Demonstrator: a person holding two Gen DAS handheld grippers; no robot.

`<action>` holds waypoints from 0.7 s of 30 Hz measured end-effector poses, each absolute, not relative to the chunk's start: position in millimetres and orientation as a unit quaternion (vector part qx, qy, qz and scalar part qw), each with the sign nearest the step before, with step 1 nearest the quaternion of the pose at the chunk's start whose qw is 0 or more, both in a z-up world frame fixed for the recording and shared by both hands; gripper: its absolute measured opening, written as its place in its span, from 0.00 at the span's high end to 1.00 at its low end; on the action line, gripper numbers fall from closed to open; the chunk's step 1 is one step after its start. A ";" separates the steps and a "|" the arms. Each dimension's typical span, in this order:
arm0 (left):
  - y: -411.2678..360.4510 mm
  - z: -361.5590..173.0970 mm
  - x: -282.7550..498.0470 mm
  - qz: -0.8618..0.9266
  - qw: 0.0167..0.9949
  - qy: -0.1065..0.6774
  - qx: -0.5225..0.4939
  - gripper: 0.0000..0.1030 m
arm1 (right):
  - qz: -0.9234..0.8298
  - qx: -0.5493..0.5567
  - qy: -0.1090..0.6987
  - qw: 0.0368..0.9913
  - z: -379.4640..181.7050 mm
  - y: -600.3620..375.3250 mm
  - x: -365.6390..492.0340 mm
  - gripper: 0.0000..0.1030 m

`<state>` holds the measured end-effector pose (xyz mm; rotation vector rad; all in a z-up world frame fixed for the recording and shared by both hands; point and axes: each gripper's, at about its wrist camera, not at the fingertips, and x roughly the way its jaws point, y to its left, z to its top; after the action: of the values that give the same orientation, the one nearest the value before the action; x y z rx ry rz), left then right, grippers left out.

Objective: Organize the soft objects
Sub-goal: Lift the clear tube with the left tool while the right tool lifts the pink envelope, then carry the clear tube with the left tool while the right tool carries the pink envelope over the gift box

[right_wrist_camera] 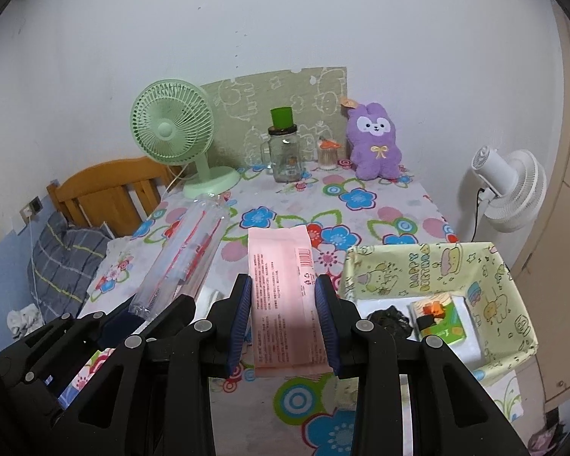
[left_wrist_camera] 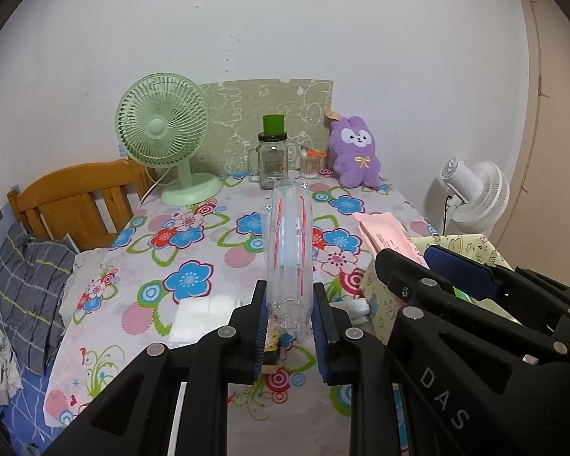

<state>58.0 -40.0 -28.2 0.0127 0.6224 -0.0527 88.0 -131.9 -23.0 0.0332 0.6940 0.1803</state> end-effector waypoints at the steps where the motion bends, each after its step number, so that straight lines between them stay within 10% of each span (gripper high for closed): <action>1: -42.0 -28.1 58.9 -0.027 0.952 0.306 0.007 0.80 | 0.087 0.017 0.340 0.936 -22.8 -133.9 88.7 0.64; 21: -100.5 -25.4 74.1 -0.048 0.952 0.300 0.022 0.81 | 0.069 0.029 0.332 0.940 -18.7 -194.6 98.6 0.64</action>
<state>74.1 -100.5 -25.4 0.0447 0.6102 -0.0983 98.6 -194.6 -18.7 0.0589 0.6766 0.1402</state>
